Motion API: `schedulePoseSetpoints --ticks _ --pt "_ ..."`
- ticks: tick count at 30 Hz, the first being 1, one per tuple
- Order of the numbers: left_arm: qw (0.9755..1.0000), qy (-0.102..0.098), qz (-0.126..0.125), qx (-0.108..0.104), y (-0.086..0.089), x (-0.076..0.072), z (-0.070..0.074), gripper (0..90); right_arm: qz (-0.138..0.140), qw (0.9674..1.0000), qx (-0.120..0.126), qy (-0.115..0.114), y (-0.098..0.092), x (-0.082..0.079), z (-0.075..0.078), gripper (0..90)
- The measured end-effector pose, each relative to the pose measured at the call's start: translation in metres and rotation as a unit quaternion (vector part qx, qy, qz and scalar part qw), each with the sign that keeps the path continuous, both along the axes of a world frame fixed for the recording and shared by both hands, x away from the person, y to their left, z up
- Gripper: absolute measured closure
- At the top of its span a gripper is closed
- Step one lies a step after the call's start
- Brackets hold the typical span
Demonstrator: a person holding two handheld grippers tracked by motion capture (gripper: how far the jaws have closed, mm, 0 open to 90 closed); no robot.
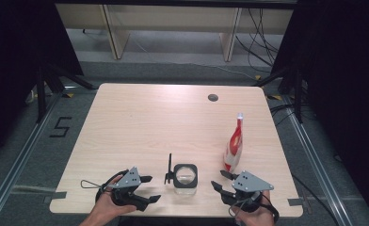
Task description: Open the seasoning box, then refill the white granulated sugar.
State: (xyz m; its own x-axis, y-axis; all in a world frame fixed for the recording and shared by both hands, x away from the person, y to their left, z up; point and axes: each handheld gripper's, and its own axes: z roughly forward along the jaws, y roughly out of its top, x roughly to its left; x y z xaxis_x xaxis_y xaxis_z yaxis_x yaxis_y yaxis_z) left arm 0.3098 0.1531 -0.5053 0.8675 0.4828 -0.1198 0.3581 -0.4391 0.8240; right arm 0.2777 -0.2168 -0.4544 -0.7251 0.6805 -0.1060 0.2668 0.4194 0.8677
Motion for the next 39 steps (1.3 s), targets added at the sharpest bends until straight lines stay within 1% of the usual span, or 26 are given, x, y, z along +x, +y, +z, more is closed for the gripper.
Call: schedulePoseSetpoints --ticks 3,5,6,7,8,9,10,13,14,15,17,18,19,20,21,22,23,26,27,29,30,31,34,35,37,39 --pt "1.0000 0.005 0.004 -0.002 -0.001 0.000 0.000 25.3 -0.007 0.9999 -0.007 0.003 -0.005 -0.002 -0.004 51.1" --pt "1.0000 0.001 0.002 0.002 0.000 0.001 0.000 25.3 -0.009 0.9999 -0.007 0.003 -0.007 -0.001 -0.006 50.6" --pt "1.0000 -0.002 0.000 0.006 0.000 0.001 0.001 25.3 -0.014 0.9998 -0.006 0.010 -0.009 -0.002 -0.007 49.8" --pt "1.0000 0.003 -0.004 0.001 0.000 0.002 0.000 25.3 -0.029 0.9995 -0.006 0.012 -0.013 -0.001 -0.009 47.9" --pt "0.9999 0.010 0.003 -0.002 -0.001 0.001 0.000 25.4 -0.035 0.9993 -0.005 0.013 -0.015 0.001 -0.011 46.8" --pt "0.9999 0.010 0.003 -0.002 -0.001 0.001 0.000 25.4 -0.038 0.9990 0.000 0.022 -0.017 0.001 -0.012 45.1" --pt "0.9999 0.011 0.005 -0.004 -0.001 0.001 0.000 25.4 -0.047 0.9987 0.003 0.019 -0.018 0.002 -0.012 43.9" --pt "0.9999 0.012 0.004 -0.004 -0.001 0.001 0.000 25.4 -0.055 0.9982 0.011 0.022 -0.019 0.003 -0.013 42.5" --pt "0.9999 -0.001 0.008 0.008 0.001 0.002 0.000 25.4 -0.064 0.9977 0.011 0.021 -0.020 0.002 -0.013 40.7" --pt "1.0000 -0.001 0.004 -0.006 0.000 0.002 0.000 25.4 -0.068 0.9974 0.011 0.021 -0.021 0.002 -0.014 40.3" --pt "1.0000 -0.007 0.003 -0.003 0.000 0.003 0.000 25.4 -0.069 0.9972 0.011 0.027 -0.021 0.001 -0.015 39.8" --pt "0.9999 0.006 0.011 0.001 0.001 0.002 0.001 25.5 -0.075 0.9967 0.016 0.026 -0.022 0.002 -0.017 38.9" --pt "0.9999 0.006 0.011 0.001 0.001 0.002 0.001 25.5 -0.075 0.9967 0.016 0.026 -0.022 0.002 -0.017 38.9" --pt "0.9999 0.010 0.010 -0.002 0.000 0.003 0.001 25.5 -0.092 0.9941 0.022 0.053 -0.021 -0.002 -0.017 38.9" --pt "0.9999 0.010 0.008 0.001 0.001 0.003 0.002 25.5 -0.083 0.9954 0.019 0.043 -0.024 0.001 -0.018 38.8" --pt "0.9999 0.010 0.012 -0.002 0.000 0.003 0.001 25.5 -0.091 0.9946 0.019 0.048 -0.024 0.000 -0.018 38.5" --pt "0.9999 0.010 0.013 0.000 0.000 0.002 0.001 25.5 -0.087 0.9956 0.007 0.035 -0.026 0.003 -0.019 37.4" --pt "0.9998 0.012 0.017 0.000 0.000 0.002 0.001 25.4 -0.100 0.9943 0.005 0.035 -0.028 0.003 -0.020 35.5" --pt "0.9999 0.013 0.011 0.001 0.001 0.002 0.002 25.4 -0.109 0.9936 0.004 0.029 -0.030 0.004 -0.021 33.3" --pt "0.9998 0.011 0.014 -0.004 0.000 0.002 0.002 25.3 -0.106 0.9936 0.009 0.037 -0.030 0.005 -0.022 32.5" --pt "0.9999 0.005 0.006 0.010 0.002 0.003 0.003 24.9 -0.116 0.9928 0.011 0.027 -0.032 0.006 -0.024 30.4" --pt "0.9999 0.005 0.012 -0.003 0.000 0.002 0.002 24.9 -0.119 0.9921 0.009 0.036 -0.032 0.006 -0.024 29.2" --pt "1.0000 -0.001 0.006 -0.003 0.000 0.003 0.002 24.4 -0.127 0.9914 0.012 0.030 -0.033 0.008 -0.025 26.5" --pt "0.9998 0.009 0.017 0.000 0.000 0.002 0.002 24.2 -0.157 0.9867 0.028 0.032 -0.033 0.006 -0.024 24.3" --pt "0.9999 0.003 0.005 0.013 0.002 0.004 0.002 24.3 -0.150 0.9879 0.029 0.026 -0.035 0.008 -0.025 23.5" --pt "0.9999 0.006 0.009 0.011 0.001 0.002 0.002 24.1 -0.161 0.9861 0.031 0.024 -0.037 0.010 -0.025 22.0"
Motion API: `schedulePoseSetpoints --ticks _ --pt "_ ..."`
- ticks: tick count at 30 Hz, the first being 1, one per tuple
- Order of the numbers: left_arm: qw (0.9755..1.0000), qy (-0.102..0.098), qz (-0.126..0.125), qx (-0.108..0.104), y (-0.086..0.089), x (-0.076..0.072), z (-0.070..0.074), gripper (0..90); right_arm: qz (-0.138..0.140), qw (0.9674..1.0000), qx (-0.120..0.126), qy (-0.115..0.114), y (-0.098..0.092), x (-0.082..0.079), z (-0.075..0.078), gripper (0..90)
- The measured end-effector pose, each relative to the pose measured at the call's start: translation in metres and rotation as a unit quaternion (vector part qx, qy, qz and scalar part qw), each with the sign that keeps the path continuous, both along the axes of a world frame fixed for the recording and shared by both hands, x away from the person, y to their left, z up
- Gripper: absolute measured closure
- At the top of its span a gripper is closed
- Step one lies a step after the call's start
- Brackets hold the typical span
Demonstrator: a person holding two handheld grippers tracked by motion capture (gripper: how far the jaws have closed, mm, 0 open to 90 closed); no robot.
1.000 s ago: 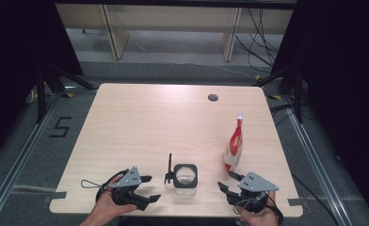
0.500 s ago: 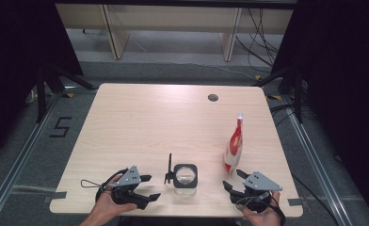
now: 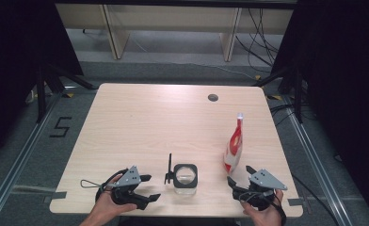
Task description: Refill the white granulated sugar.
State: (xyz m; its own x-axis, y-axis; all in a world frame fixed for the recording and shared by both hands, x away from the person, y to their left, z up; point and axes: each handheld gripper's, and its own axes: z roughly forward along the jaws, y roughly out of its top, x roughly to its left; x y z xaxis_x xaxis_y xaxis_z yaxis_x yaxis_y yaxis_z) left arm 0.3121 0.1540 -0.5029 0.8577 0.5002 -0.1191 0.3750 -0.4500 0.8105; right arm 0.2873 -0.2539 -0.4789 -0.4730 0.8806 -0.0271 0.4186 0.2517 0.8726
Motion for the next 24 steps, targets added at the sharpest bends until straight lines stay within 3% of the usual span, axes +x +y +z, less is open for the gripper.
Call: schedulePoseSetpoints --ticks 6,7,8,11,13,17,18,20,24 --pt "0.9998 0.001 0.008 -0.019 -0.002 -0.003 -0.001 24.0 -0.001 1.0000 0.002 -0.008 0.003 0.006 -0.001 20.2" --pt "1.0000 -0.002 -0.002 -0.004 -0.001 -0.002 0.001 24.0 -0.005 0.9999 -0.003 -0.009 0.004 0.007 0.000 20.2" --pt "0.9999 -0.004 0.001 -0.014 -0.002 -0.003 0.001 24.0 -0.002 0.9999 0.002 -0.011 0.005 0.009 -0.001 20.1" --pt "0.9999 -0.003 0.002 -0.014 -0.002 -0.005 0.003 23.4 -0.012 0.9998 0.009 -0.016 0.008 0.016 -0.001 18.6" --pt "0.9999 -0.009 0.005 -0.011 -0.001 -0.005 0.003 23.0 -0.016 0.9995 0.004 -0.027 0.010 0.021 -0.002 18.2" --pt "0.9999 -0.001 0.002 -0.010 -0.002 -0.005 0.003 22.2 -0.024 0.9995 0.005 -0.021 0.014 0.027 -0.005 16.6" --pt "1.0000 -0.006 -0.001 -0.006 -0.002 -0.004 0.003 22.0 -0.029 0.9991 -0.004 -0.033 0.016 0.030 -0.006 16.5" --pt "0.9999 -0.005 0.003 -0.012 -0.004 -0.006 0.001 22.0 -0.030 0.9989 -0.005 -0.034 0.017 0.032 -0.006 16.4" --pt "1.0000 -0.006 -0.005 -0.005 -0.002 -0.005 0.003 22.0 -0.044 0.9981 -0.010 -0.041 0.023 0.043 -0.008 14.6"
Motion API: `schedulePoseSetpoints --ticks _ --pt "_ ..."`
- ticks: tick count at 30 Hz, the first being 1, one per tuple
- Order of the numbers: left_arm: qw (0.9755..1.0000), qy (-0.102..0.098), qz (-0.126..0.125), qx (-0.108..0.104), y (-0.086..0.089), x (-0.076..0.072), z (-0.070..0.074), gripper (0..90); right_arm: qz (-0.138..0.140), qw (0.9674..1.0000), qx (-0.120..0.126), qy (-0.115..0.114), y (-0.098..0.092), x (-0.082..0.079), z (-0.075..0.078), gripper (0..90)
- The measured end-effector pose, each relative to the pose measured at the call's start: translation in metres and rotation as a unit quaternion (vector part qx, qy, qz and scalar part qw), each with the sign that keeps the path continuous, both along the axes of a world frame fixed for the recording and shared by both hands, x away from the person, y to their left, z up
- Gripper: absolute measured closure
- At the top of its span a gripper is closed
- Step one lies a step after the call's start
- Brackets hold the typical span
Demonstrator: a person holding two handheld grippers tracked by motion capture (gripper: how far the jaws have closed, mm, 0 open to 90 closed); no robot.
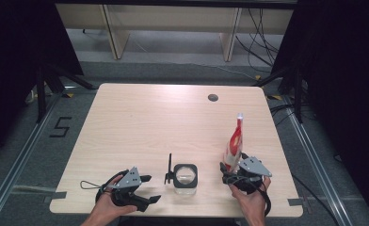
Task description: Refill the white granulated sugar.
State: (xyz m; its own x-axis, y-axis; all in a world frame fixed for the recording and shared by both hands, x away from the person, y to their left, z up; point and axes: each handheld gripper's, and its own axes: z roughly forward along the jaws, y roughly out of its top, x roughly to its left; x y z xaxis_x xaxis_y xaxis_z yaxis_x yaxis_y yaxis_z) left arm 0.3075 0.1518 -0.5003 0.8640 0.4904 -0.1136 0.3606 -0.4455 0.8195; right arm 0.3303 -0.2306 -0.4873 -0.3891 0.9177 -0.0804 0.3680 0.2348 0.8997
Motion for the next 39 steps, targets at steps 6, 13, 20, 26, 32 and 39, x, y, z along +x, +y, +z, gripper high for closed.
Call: schedulePoseSetpoints --ticks 6,13,20,26,32,39 --pt "1.0000 0.003 0.003 0.000 -0.001 -0.001 0.000 22.1 -0.036 0.9993 0.013 -0.001 0.006 0.013 -0.006 15.1" --pt "1.0000 0.002 -0.001 -0.004 -0.001 -0.001 0.000 22.1 -0.055 0.9984 0.012 -0.010 0.009 0.018 -0.007 18.9" --pt "1.0000 0.003 -0.002 -0.001 -0.001 -0.002 0.001 22.4 -0.043 0.9988 0.021 -0.006 0.001 0.019 -0.006 27.4" --pt "1.0000 0.001 0.003 -0.002 -0.001 -0.003 0.001 22.5 -0.011 0.9995 0.028 0.007 -0.010 0.021 -0.003 31.8" --pt "0.9999 -0.002 0.002 -0.011 -0.002 -0.003 0.000 22.5 0.055 0.9984 0.009 0.004 -0.031 0.028 -0.002 34.1" --pt "0.9999 0.001 0.005 -0.010 -0.003 -0.003 -0.001 22.5 0.108 0.9940 0.012 0.011 -0.049 0.033 -0.001 36.7"
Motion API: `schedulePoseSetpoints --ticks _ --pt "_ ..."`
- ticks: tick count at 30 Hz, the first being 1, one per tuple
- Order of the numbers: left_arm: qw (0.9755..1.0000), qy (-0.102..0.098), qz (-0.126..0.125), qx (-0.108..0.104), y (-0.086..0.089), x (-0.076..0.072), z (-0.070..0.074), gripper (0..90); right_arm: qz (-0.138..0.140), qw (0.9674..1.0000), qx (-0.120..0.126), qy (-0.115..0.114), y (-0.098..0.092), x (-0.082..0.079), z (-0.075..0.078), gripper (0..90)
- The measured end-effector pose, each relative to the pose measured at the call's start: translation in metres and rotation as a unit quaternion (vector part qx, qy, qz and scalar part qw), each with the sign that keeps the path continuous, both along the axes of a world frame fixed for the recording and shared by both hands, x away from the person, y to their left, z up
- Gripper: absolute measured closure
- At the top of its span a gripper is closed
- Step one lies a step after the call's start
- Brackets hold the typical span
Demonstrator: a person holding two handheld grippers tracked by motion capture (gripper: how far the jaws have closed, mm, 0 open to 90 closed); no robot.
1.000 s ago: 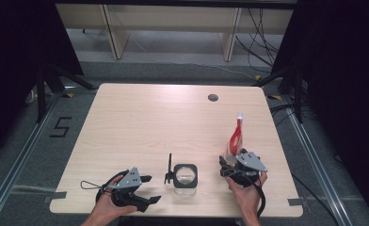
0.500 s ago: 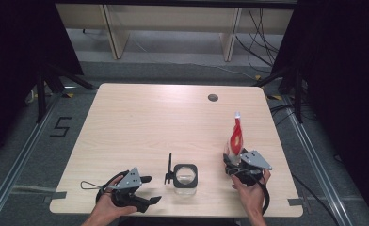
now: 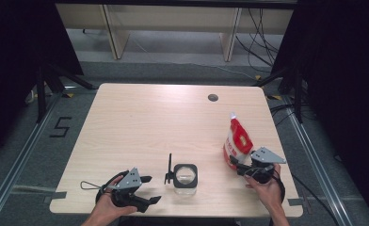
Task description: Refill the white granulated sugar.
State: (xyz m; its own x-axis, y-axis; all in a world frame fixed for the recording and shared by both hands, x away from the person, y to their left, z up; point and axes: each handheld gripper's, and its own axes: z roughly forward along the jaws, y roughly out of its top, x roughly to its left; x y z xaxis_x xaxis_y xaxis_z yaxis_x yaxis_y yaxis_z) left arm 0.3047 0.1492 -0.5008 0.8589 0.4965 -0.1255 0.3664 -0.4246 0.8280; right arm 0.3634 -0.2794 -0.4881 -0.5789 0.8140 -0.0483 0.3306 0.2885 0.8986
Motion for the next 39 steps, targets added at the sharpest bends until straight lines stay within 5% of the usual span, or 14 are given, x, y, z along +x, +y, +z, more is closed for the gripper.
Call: schedulePoseSetpoints --ticks 2,3,7,13,14,19,21,26,27,36,39 --pt "1.0000 -0.001 -0.003 0.007 0.001 0.001 0.000 22.5 0.018 0.9998 -0.003 -0.002 -0.004 0.002 0.000 37.1" --pt "1.0000 0.001 -0.002 0.003 0.000 0.000 0.000 22.5 0.032 0.9991 -0.020 -0.022 -0.008 0.005 0.001 37.2" --pt "1.0000 -0.003 -0.003 0.003 0.000 0.000 0.000 22.5 0.043 0.9986 -0.015 -0.026 -0.010 0.007 0.001 37.7" --pt "0.9999 -0.007 -0.006 0.006 0.001 0.001 0.001 22.5 -0.003 0.9998 0.017 -0.010 -0.003 -0.003 -0.001 32.7" --pt "1.0000 -0.001 -0.003 0.004 0.000 0.000 0.000 22.5 -0.018 0.9992 0.017 -0.033 -0.003 -0.003 0.001 27.5" --pt "1.0000 0.001 -0.003 0.000 -0.001 0.000 0.000 22.5 -0.048 0.9974 0.035 -0.042 -0.002 -0.002 -0.002 20.9" --pt "0.9998 -0.012 -0.014 0.009 0.000 0.002 0.000 22.5 -0.049 0.9973 0.028 -0.046 0.003 -0.002 -0.004 19.3" --pt "1.0000 -0.001 -0.003 0.002 -0.001 -0.001 -0.001 22.5 -0.059 0.9970 0.032 -0.039 0.008 -0.001 -0.007 16.4" --pt "1.0000 -0.001 -0.003 0.002 -0.001 -0.001 -0.001 22.5 -0.057 0.9967 0.025 -0.052 0.009 0.001 -0.008 16.1" --pt "0.9998 -0.008 -0.013 0.013 -0.002 0.001 -0.001 22.5 -0.066 0.9945 0.059 -0.056 0.013 0.006 -0.013 19.9" --pt "0.9998 -0.005 -0.012 0.012 -0.002 0.000 -0.001 22.5 -0.058 0.9946 0.053 -0.068 0.012 0.009 -0.015 21.0"
